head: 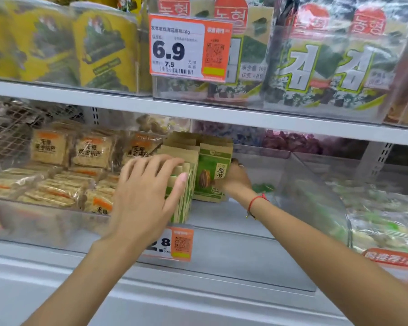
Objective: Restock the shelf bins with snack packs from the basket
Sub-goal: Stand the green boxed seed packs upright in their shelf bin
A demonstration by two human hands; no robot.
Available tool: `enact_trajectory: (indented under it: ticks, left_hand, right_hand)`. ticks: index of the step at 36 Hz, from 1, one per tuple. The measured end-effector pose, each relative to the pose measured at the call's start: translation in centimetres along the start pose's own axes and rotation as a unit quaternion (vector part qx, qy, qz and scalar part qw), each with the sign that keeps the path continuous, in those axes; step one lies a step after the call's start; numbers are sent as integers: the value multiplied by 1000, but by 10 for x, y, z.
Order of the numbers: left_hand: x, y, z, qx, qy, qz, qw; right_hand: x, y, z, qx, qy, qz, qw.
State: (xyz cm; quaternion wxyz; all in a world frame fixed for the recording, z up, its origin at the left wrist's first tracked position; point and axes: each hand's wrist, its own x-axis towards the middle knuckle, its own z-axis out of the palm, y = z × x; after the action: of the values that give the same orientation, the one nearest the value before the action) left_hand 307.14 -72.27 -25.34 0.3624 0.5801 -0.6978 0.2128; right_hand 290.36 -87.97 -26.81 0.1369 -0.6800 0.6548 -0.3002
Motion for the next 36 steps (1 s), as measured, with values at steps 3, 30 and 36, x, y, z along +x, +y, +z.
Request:
enact_trajectory:
  ticks: [3,30,36]
  left_hand:
    - [0,1,0,1,3,-2,1000]
    - [1,2,1,-7,6,-6,1000]
    - [1,3,0,-8,-1,-4,1000]
  right_hand:
    - [2,0,-3,23,1,12,1000]
    - [-14,-2,-7,92,45,-11,995]
    - [-12,1,-11,88,32,0,996]
